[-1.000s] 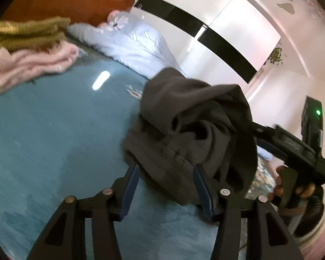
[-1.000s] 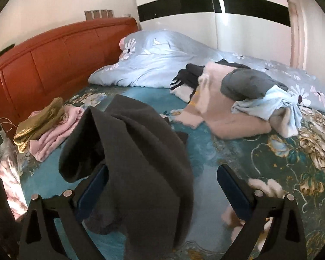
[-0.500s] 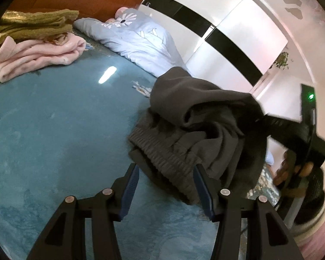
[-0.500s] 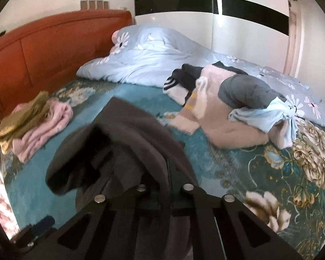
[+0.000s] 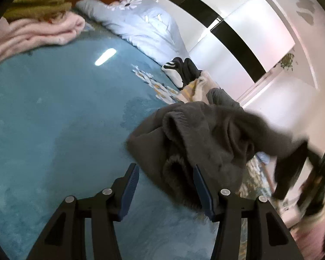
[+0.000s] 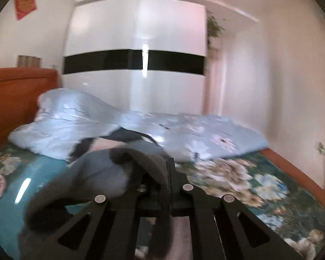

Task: Fold clothes
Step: 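Lay the grey sweatpants flat on the teal sheet with both grippers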

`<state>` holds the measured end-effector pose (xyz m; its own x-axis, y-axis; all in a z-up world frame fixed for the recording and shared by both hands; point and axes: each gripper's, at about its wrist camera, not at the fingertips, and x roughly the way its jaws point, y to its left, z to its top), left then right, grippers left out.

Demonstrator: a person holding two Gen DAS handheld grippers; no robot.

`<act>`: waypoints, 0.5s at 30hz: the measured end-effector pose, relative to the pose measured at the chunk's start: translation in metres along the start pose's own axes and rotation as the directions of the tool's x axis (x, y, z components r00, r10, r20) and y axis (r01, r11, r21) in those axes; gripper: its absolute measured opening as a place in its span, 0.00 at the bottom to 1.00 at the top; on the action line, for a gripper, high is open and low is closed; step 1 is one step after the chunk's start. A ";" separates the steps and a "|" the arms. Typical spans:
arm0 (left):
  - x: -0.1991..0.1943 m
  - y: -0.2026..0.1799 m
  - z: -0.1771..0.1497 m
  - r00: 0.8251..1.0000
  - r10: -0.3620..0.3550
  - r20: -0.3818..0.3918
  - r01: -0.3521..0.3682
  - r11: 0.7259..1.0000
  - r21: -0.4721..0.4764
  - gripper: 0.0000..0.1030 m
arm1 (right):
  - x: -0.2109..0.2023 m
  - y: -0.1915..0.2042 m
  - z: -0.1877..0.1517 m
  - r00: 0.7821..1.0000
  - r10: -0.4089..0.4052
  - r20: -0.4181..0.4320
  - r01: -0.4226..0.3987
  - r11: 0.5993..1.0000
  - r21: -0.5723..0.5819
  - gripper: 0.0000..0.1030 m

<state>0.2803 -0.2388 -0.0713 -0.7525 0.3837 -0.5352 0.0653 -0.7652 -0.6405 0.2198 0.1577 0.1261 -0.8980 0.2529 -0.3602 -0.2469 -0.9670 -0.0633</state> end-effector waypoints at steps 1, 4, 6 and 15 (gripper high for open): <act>0.004 -0.002 0.004 1.000 0.001 -0.004 -0.001 1.000 0.001 0.55 | 0.008 -0.011 -0.009 0.999 -0.005 -0.044 0.006 1.000 0.004 0.04; 0.022 -0.018 0.013 0.999 -0.002 -0.035 0.004 0.999 0.053 0.55 | 0.032 -0.039 -0.049 0.983 -0.026 -0.179 0.034 0.999 0.041 0.04; 0.035 -0.031 0.020 0.998 -0.011 -0.060 0.016 0.995 0.095 0.56 | 0.043 -0.057 -0.075 0.967 -0.002 -0.254 0.030 0.994 0.105 0.04; 0.089 -0.040 0.046 0.993 0.067 -0.099 -0.061 0.996 0.062 0.35 | 0.043 -0.077 -0.097 0.963 -0.011 -0.270 0.031 0.997 0.070 0.04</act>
<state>0.1806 -0.1974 -0.0683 -0.6783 0.3810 -0.6283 0.0702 -0.8175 -0.5716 0.2357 0.2395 0.0250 -0.7636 0.2454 -0.5972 -0.2993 -0.9541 -0.0093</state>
